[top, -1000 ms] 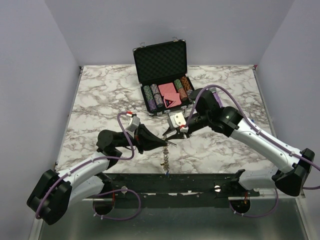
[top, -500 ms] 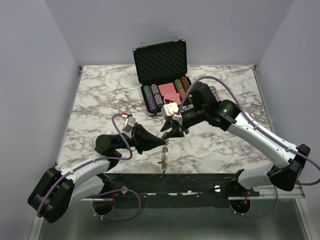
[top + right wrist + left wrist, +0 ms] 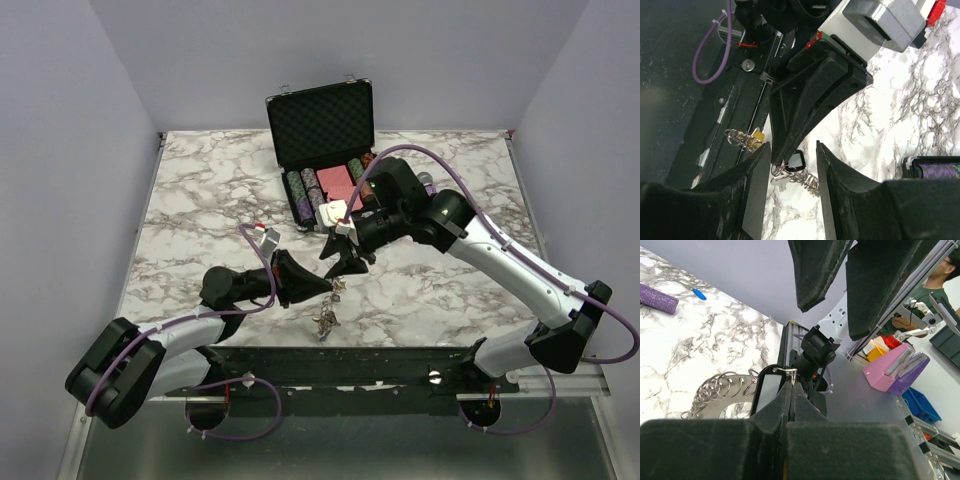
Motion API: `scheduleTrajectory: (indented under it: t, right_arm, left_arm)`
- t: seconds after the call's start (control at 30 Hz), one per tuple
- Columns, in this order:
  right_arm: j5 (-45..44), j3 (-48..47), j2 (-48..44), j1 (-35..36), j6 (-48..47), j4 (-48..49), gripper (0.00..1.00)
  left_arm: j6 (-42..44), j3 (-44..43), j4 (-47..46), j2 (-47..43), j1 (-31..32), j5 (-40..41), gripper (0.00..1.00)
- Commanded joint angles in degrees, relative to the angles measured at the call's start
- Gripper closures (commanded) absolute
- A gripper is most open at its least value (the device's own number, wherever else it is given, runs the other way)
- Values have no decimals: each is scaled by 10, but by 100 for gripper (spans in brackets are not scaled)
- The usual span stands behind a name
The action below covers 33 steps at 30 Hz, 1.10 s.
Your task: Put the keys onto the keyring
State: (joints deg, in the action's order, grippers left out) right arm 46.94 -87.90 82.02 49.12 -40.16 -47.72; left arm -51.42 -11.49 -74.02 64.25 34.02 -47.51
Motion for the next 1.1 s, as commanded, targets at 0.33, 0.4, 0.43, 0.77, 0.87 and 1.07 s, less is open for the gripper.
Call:
scheduleTrajectory:
  t: [0.33, 0.4, 0.43, 0.77, 0.87, 1.07]
  right_arm:
    - [38, -2, -16, -8, 75, -10, 50]
    - [79, 4, -28, -11, 85, -23, 52]
    - [103, 12, -35, -12, 83, -35, 53]
    - [119, 169, -102, -12, 202, 45, 61]
    - [79, 203, -109, -12, 255, 116, 57]
    - [43, 255, -111, -12, 294, 208, 54]
  left_arm:
    - [5, 16, -171, -20, -2, 57, 100]
    - [7, 20, -171, -26, -2, 67, 100]
    - [7, 21, -170, -28, -2, 72, 100]
    - [19, 42, -171, -36, -3, 116, 100]
    - [23, 43, -172, -37, -3, 122, 100]
    - [29, 45, -172, -42, -3, 128, 100]
